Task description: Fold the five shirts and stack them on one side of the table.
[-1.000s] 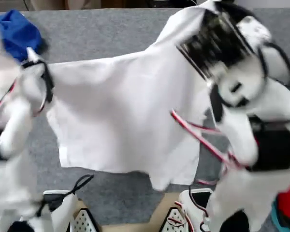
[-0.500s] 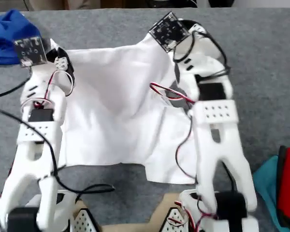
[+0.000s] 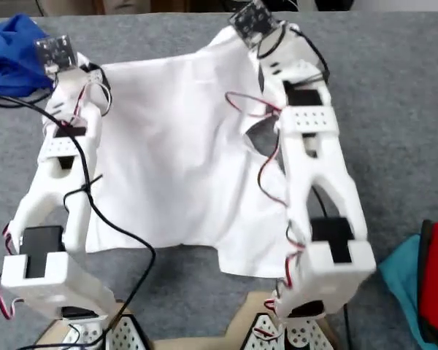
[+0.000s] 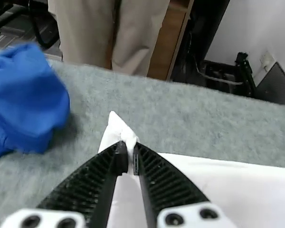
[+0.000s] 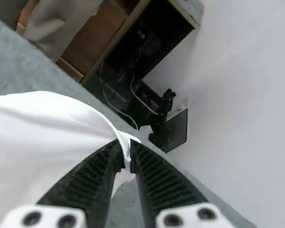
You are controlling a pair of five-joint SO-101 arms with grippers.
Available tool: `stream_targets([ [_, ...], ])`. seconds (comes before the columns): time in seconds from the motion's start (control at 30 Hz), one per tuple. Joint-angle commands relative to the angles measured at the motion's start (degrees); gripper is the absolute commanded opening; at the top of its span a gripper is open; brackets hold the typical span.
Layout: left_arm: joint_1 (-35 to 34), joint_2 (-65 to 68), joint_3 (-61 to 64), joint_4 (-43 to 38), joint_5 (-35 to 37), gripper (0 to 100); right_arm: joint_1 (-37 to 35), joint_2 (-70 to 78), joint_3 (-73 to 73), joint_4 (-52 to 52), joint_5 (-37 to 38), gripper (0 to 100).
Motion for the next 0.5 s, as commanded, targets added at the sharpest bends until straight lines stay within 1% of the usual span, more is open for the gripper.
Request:
stream_targets([
  [0.0, -0.35, 0.4, -7.03, 4.22, -0.18, 2, 1.71, 4.79, -12.26, 0.44, -0.26, 0.5],
  [0.13, -0.62, 1.45, -8.62, 7.3, -0.18, 2, 3.91, 12.09, -22.64, 0.79, -0.26, 0.5],
  [0.23, -0.7, 1.89, -8.62, 7.21, -0.18, 2, 5.14, 17.8, -30.73, 0.79, -0.26, 0.5],
  [0.47, -0.7, 2.24, -8.79, 6.95, -0.18, 2, 5.05, 32.04, -50.15, 0.7, -0.26, 0.5],
])
